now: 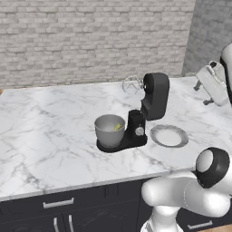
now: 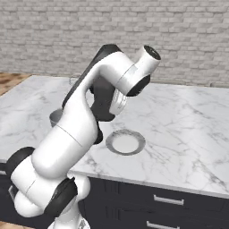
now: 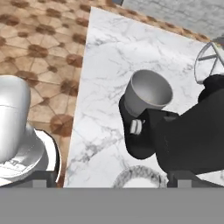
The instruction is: Add butter and sugar cubes to the stand mixer bowl and then turn on the stand mixer to begin making frosting.
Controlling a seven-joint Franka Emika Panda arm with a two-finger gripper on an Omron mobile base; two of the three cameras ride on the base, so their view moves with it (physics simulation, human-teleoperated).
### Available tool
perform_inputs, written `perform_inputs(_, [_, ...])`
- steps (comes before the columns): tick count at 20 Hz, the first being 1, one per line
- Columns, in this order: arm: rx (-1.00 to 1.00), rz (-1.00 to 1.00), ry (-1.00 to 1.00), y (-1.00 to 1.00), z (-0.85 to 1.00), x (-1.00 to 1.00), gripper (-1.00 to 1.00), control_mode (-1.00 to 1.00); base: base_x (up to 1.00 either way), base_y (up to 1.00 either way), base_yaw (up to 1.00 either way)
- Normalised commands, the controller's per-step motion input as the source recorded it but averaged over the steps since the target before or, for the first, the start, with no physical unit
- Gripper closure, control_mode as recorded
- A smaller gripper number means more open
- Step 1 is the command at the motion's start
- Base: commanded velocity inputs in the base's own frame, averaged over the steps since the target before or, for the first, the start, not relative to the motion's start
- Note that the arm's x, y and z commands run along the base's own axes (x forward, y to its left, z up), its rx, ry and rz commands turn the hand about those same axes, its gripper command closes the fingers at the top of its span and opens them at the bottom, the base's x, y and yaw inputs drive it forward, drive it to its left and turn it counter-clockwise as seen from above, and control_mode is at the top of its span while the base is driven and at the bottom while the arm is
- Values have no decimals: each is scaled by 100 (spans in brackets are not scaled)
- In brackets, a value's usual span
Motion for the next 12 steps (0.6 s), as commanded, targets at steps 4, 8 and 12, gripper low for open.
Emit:
perform_inputs(4, [14,0,-15,-5,-62,67,-100,-100,0,0,0])
perform_inputs(8, [15,0,-4,-10,-19,98,-100,-100,0,0,0])
perform_inputs(12, [15,0,0,-24,0,99,-100,-100,0,0,0])
